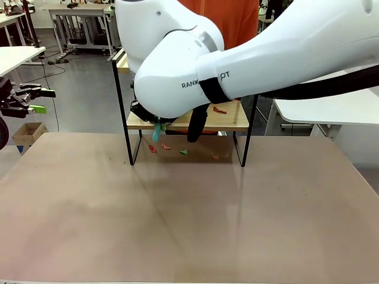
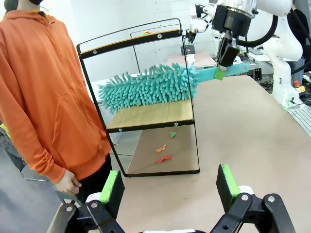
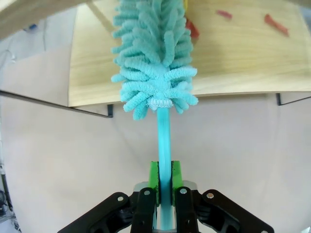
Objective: Clean the shelf.
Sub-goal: Clean the specific section of the Shelf indicated by the human with the Duster.
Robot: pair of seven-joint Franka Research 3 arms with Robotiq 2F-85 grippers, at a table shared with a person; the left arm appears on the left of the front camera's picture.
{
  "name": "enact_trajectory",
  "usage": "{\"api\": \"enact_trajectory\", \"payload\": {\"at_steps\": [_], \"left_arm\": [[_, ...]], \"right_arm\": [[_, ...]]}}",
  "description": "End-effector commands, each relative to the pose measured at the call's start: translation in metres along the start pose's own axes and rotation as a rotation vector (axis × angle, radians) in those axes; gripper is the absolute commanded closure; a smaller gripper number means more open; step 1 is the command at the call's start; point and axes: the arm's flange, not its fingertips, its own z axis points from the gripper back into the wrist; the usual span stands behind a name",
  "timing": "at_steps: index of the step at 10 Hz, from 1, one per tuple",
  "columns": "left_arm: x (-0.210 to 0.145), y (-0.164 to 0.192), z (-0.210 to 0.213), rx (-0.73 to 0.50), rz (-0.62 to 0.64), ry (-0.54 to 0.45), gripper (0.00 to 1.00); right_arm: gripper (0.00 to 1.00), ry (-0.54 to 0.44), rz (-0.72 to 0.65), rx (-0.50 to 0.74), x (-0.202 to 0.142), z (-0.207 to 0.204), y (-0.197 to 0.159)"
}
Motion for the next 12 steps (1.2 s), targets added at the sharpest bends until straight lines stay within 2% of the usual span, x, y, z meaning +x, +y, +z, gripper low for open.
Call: {"api": "enact_trajectory", "payload": {"at_steps": [1, 5, 12], "left_arm": [[0.004, -0.002, 0.001, 0.001, -0.004, -0.004, 0.0], [0.004, -0.002, 0.001, 0.001, -0.004, -0.004, 0.0], [0.004, -0.002, 0.001, 0.001, -0.004, -0.004, 0.0]], "right_arm": [[0.87, 0.034, 0.01, -0.026, 0.005, 0.009, -0.033], [0.87, 0.074, 0.004, -0.082, 0.022, 0.011, -0.082], [0.87, 0.114, -0.039, -0.206, 0.025, 0.014, -0.171]]}}
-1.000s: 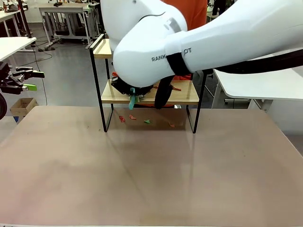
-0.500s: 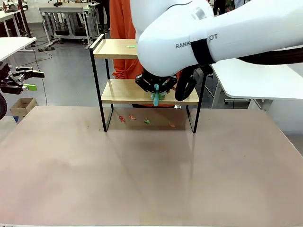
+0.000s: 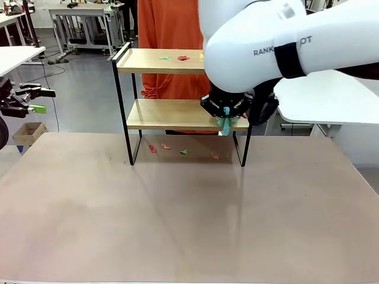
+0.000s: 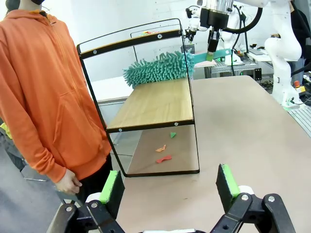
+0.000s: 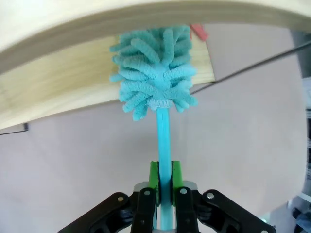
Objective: Clean the shelf.
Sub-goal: Clean the specific section of the Shelf indicated by the human with the Duster.
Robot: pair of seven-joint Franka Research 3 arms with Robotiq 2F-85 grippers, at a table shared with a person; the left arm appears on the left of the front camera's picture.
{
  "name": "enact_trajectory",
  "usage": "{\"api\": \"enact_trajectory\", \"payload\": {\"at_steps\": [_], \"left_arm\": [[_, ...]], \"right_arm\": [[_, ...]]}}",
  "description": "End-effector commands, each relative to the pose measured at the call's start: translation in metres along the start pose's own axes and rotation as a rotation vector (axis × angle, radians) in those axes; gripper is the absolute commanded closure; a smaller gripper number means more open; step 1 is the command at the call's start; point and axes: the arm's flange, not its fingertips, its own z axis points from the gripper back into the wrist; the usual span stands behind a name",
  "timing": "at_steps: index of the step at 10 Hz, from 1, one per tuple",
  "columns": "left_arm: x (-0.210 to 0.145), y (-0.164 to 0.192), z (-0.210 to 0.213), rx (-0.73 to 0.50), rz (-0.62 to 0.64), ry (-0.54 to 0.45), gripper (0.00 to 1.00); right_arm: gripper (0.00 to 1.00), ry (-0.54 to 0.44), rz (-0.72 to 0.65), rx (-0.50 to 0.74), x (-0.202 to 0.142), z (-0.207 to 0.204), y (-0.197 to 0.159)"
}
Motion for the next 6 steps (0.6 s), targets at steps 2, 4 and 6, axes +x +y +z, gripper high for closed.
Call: {"api": "enact_trajectory", "payload": {"at_steps": [2, 4, 6], "left_arm": [[0.003, -0.002, 0.001, 0.001, -0.004, -0.004, 0.0], [0.003, -0.002, 0.001, 0.001, -0.004, -0.004, 0.0], [0.003, -0.002, 0.001, 0.001, -0.004, -0.004, 0.0]], "right_arm": [[0.87, -0.001, 0.033, -0.07, -0.011, 0.002, -0.036], [0.87, -0.042, 0.068, -0.079, -0.023, 0.014, -0.044], [0.87, -0.081, 0.123, -0.031, -0.037, 0.033, -0.04]]}}
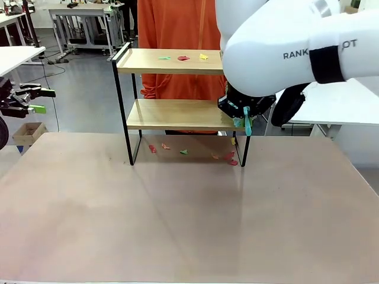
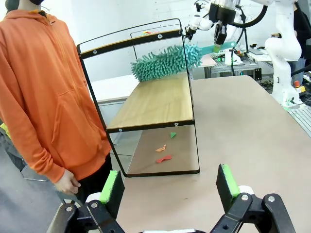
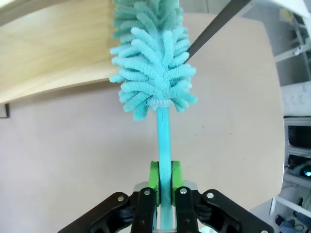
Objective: Clean the shelf.
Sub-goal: Clean the specific section of the Shelf indicated by the human with the Duster.
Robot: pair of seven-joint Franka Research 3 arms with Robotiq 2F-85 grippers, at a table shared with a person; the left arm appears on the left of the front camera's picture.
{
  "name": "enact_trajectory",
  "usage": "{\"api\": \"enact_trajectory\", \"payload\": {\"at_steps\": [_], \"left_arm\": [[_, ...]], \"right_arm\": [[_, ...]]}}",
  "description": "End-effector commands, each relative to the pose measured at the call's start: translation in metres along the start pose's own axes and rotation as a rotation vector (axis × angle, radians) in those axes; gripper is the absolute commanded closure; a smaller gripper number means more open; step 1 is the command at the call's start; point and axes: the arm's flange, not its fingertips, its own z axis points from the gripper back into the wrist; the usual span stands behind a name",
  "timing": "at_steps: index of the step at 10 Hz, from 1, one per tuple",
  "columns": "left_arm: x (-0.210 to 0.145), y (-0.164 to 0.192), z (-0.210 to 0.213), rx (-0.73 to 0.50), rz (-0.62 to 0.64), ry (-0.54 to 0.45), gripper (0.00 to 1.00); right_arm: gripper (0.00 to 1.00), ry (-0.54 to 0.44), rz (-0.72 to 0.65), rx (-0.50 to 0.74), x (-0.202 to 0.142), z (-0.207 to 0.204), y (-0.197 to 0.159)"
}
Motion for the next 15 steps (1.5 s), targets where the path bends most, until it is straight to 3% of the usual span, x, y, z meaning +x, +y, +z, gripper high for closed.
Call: {"api": "enact_trajectory", "payload": {"at_steps": [1, 2, 3, 6, 9, 12, 15], "left_arm": [[0.003, -0.002, 0.001, 0.001, -0.004, -0.004, 0.0], [0.003, -0.002, 0.001, 0.001, -0.004, -0.004, 0.0], [0.003, -0.002, 0.001, 0.001, -0.004, -0.004, 0.0], [0.003, -0.002, 0.001, 0.001, -0.004, -0.004, 0.0], [0.003, -0.002, 0.001, 0.001, -0.004, -0.004, 0.0], [0.003, -0.002, 0.001, 0.001, -0.004, -0.004, 0.0], [0.003, -0.002, 0.001, 0.001, -0.004, -0.004, 0.0]], "right_arm": [[0.87, -0.055, 0.078, 0.044, -0.016, 0.015, -0.001], [0.87, -0.063, 0.116, 0.153, -0.019, 0.026, 0.008], [0.87, -0.023, 0.029, 0.011, -0.008, 0.012, 0.004], [0.87, -0.037, 0.057, 0.041, -0.015, 0.021, 0.012], [0.87, -0.077, 0.327, 0.26, -0.037, 0.039, -0.023], [0.87, 0.019, 0.561, 0.447, -0.052, 0.044, -0.055], [0.87, 0.082, 0.824, 0.56, -0.077, 0.056, -0.077]]}}
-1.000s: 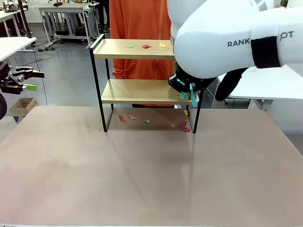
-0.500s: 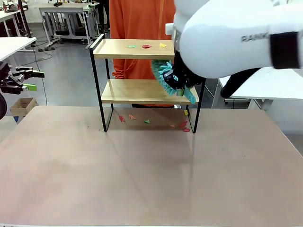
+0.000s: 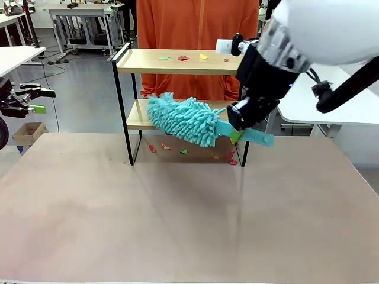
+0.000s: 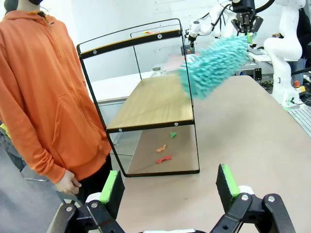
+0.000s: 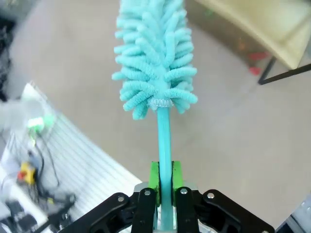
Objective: Clean the shelf.
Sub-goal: Clean the specific section of the Shelf indicated by the human with the Duster.
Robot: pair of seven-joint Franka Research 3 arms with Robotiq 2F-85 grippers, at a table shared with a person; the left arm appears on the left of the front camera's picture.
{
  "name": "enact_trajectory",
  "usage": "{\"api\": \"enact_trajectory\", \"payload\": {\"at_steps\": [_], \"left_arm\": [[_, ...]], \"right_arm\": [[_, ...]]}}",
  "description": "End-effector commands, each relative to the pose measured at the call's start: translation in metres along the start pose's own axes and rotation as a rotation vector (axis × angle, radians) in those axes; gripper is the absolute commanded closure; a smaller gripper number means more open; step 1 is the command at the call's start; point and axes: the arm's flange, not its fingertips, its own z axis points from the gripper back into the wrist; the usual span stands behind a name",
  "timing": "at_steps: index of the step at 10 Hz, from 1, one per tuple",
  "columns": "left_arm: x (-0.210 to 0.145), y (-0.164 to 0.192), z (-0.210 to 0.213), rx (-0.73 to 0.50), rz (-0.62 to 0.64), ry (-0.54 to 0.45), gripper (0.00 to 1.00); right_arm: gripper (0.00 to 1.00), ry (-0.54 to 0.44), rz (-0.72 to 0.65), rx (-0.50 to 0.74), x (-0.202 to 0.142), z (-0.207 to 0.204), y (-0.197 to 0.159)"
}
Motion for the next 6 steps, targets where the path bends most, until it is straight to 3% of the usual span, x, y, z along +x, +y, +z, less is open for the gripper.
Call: {"api": "enact_trajectory", "payload": {"at_steps": [1, 4, 6], "left_arm": [[0.003, -0.002, 0.001, 0.001, -0.004, -0.004, 0.0], [0.003, -0.002, 0.001, 0.001, -0.004, -0.004, 0.0], [0.003, -0.002, 0.001, 0.001, -0.004, -0.004, 0.0]], "right_arm": [[0.87, 0.082, 0.169, 0.049, -0.027, 0.014, -0.001], [0.87, 0.21, 0.345, 0.092, -0.068, 0.02, -0.034], [0.87, 0.273, 0.368, 0.093, -0.098, 0.022, -0.064]]}}
